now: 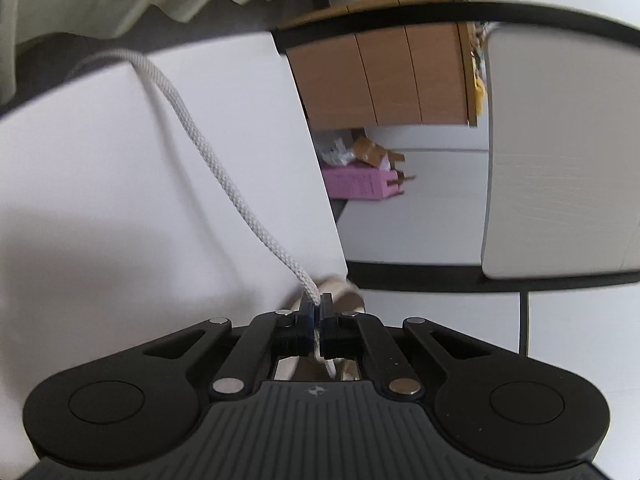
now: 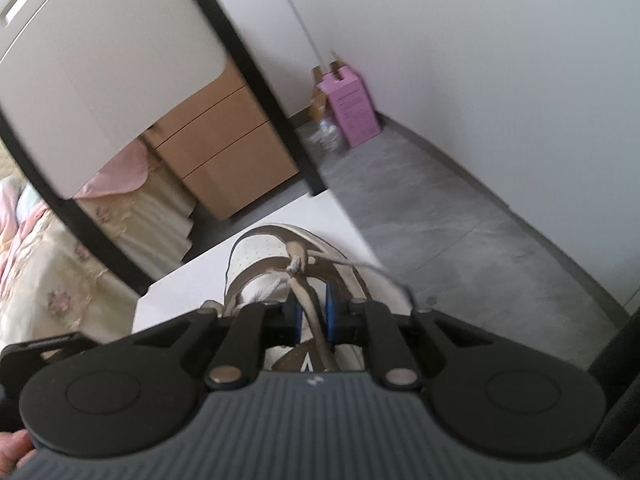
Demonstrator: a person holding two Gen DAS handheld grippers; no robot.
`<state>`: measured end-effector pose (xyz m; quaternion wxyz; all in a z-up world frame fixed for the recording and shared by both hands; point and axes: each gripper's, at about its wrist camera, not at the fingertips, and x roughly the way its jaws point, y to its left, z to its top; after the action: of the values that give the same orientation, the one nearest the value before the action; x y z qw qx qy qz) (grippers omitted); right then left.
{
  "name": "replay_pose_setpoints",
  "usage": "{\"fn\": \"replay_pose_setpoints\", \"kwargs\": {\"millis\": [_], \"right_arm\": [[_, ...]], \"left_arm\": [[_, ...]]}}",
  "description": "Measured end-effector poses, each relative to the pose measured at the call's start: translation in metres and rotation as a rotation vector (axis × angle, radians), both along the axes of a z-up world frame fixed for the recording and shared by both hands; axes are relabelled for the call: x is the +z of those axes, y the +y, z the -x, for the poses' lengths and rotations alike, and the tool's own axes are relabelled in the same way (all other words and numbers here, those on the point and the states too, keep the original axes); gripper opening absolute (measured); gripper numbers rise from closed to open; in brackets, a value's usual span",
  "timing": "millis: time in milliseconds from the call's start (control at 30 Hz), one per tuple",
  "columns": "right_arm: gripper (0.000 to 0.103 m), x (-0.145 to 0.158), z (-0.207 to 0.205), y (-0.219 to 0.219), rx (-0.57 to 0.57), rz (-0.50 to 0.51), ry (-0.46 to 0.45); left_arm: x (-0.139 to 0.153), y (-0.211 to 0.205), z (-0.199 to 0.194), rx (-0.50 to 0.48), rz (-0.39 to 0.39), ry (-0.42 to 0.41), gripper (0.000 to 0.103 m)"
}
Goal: Lace up shoes with both hands
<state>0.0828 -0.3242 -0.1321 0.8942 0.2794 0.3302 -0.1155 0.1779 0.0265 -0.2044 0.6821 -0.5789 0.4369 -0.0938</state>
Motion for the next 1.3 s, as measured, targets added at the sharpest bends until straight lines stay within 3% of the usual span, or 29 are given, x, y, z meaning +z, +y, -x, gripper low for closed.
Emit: {"fn": "replay_pose_setpoints", "kwargs": {"millis": [233, 467, 500, 533, 600, 800, 967, 1133, 1233, 1300], "right_arm": [[0.012, -0.002, 0.001, -0.009, 0.002, -0.004, 0.008], [0.014, -0.003, -0.004, -0.005, 0.074, -0.007, 0.015], [0.014, -0.003, -0.003, -0.005, 0.068, -0.009, 0.014], [0.014, -0.003, -0.002, -0.005, 0.059, -0.013, 0.015], [0.014, -0.005, -0.001, -0.005, 0.053, -0.027, 0.014], [0.016, -0.006, -0.003, -0.007, 0.057, -0.067, 0.004], [0.016, -0.016, -0.007, 0.0, 0.082, -0.175, 0.011], [0.016, -0.015, -0.014, 0.027, 0.154, -0.169, 0.018], [0.016, -0.017, -0.017, 0.033, 0.156, -0.222, 0.035], [0.017, -0.021, -0.017, 0.03, 0.145, -0.299, 0.045]], "left_arm": [[0.007, 0.01, -0.008, -0.008, -0.092, 0.004, 0.002], [0.032, 0.003, -0.011, -0.093, -0.259, -0.091, 0.006], [0.036, 0.003, -0.011, -0.104, -0.28, -0.095, 0.019], [0.039, 0.003, -0.01, -0.114, -0.3, -0.099, 0.045], [0.045, 0.003, -0.009, -0.131, -0.338, -0.109, 0.065], [0.068, 0.007, 0.007, -0.147, -0.422, -0.161, 0.068], [0.094, -0.015, 0.032, -0.272, -0.572, -0.289, 0.068], [0.096, -0.034, 0.056, -0.382, -0.596, -0.357, 0.066], [0.102, -0.037, 0.07, -0.348, -0.711, -0.389, 0.059], [0.108, -0.038, 0.076, -0.355, -0.734, -0.429, 0.059]]}}
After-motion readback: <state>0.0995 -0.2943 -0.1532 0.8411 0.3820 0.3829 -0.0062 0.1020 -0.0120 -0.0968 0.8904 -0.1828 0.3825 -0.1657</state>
